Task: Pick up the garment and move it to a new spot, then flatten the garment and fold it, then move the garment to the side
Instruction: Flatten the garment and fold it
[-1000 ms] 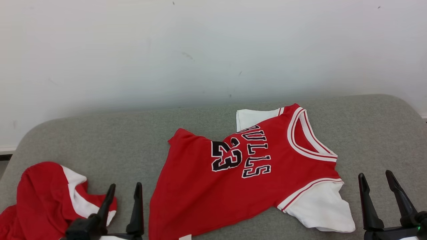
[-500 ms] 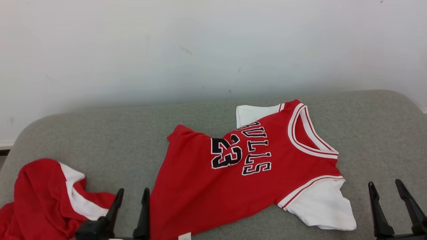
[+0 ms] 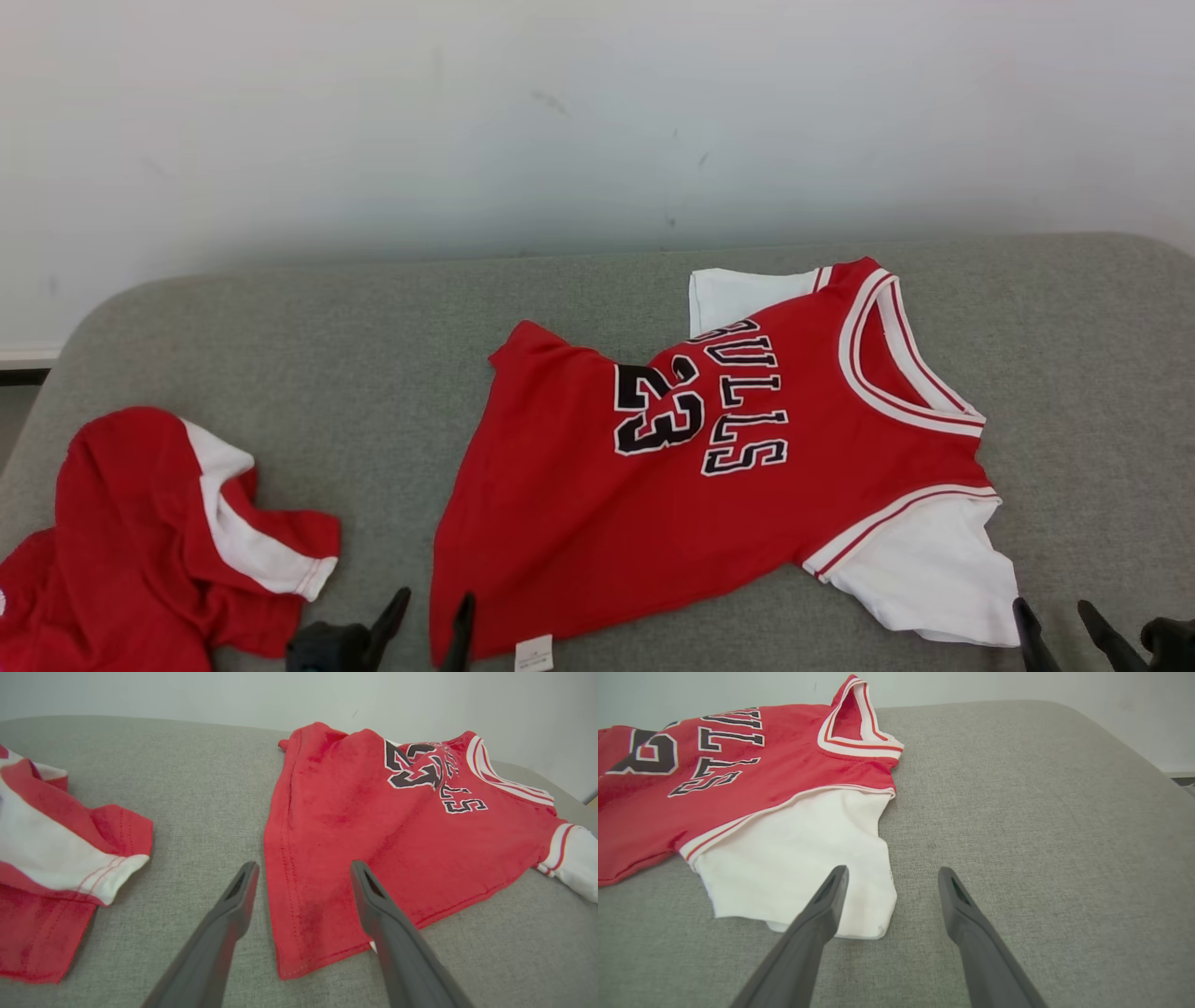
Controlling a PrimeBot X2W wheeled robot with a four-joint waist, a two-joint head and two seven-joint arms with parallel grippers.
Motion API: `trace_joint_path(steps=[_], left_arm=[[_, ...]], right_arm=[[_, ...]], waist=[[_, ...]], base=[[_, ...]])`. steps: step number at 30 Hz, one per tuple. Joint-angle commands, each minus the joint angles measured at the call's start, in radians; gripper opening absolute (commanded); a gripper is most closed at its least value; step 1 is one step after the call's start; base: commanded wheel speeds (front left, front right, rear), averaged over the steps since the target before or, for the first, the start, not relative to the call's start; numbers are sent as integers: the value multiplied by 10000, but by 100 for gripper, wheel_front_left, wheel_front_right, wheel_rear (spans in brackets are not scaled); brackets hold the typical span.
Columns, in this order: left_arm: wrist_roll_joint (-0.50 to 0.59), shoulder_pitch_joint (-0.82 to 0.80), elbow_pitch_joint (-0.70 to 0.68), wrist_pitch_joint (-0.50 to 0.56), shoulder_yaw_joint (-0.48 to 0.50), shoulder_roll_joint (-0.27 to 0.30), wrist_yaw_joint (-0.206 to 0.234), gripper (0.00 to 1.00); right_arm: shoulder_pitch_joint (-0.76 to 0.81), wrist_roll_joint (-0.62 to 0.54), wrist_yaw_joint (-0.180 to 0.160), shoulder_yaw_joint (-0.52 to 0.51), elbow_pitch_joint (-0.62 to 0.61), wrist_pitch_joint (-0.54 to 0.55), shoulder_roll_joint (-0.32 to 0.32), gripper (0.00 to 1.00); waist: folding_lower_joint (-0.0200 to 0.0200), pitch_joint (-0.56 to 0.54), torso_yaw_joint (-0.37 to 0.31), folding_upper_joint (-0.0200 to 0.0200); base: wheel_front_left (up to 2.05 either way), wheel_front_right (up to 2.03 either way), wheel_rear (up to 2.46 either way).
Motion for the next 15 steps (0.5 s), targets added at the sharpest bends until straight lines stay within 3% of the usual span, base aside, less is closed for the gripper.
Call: trace_joint_path(steps=[1, 15], left_arm=[[-162, -112, 55, 143, -55, 81, -46, 100], [-267, -807, 1035, 2371, -701, 145, -113, 100]], right_arm=[[-190, 293, -24, 65, 266, 154, -29, 100], [-1436, 2122, -8, 1472, 2513, 1258, 113, 100]], waist=[[0, 42, 36, 0], [0, 458, 326, 0]], base=[[0, 0, 0], [0, 0, 0]])
